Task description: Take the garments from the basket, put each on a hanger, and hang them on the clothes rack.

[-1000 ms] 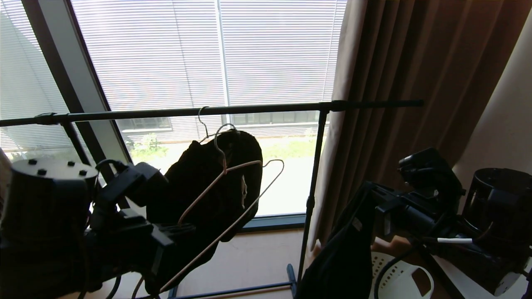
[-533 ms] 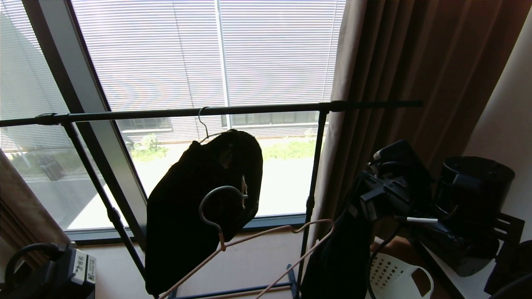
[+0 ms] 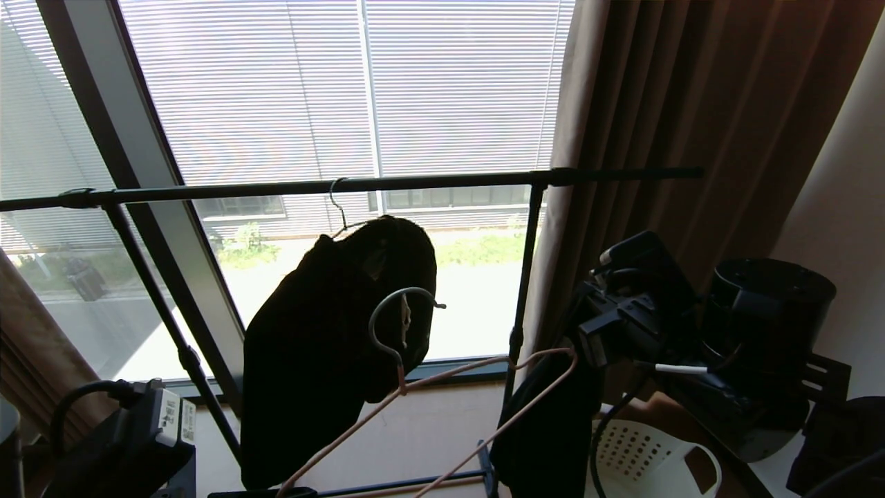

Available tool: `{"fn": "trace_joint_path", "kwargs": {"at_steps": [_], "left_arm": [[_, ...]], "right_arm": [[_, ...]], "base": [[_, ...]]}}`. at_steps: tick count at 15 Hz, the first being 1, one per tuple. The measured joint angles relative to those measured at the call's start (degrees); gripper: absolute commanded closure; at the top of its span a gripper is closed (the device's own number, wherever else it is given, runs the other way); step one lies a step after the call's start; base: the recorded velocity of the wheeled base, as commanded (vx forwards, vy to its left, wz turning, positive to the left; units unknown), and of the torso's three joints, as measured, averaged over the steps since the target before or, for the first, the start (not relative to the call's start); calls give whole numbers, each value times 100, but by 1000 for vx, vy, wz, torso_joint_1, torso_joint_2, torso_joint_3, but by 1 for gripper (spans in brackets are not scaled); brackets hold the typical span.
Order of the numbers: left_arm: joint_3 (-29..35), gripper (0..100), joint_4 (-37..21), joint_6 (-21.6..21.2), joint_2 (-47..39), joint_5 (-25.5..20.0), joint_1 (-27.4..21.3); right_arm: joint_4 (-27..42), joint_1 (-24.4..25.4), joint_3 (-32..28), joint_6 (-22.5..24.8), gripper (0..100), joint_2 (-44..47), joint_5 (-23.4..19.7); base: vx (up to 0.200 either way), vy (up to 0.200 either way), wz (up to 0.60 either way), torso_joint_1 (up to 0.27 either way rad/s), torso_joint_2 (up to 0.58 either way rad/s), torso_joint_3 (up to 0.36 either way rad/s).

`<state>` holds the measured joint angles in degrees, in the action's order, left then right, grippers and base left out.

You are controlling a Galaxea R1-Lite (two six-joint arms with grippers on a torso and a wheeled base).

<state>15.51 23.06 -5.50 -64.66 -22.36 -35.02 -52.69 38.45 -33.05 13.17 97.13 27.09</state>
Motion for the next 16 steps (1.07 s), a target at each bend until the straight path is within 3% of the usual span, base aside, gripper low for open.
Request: {"fn": "trace_joint_path", "kwargs": {"at_steps": [7, 16], "left_arm": [[61, 100, 841, 126, -948, 46, 11], [122, 100, 940, 79, -1086, 263, 278]], "right_arm": [[-16, 366, 59, -6, 100, -2, 156], [13, 418, 177, 40, 100, -351, 369]], "base": [[0, 0, 0, 0, 0, 0], [0, 0, 0, 0, 0, 0]]}}
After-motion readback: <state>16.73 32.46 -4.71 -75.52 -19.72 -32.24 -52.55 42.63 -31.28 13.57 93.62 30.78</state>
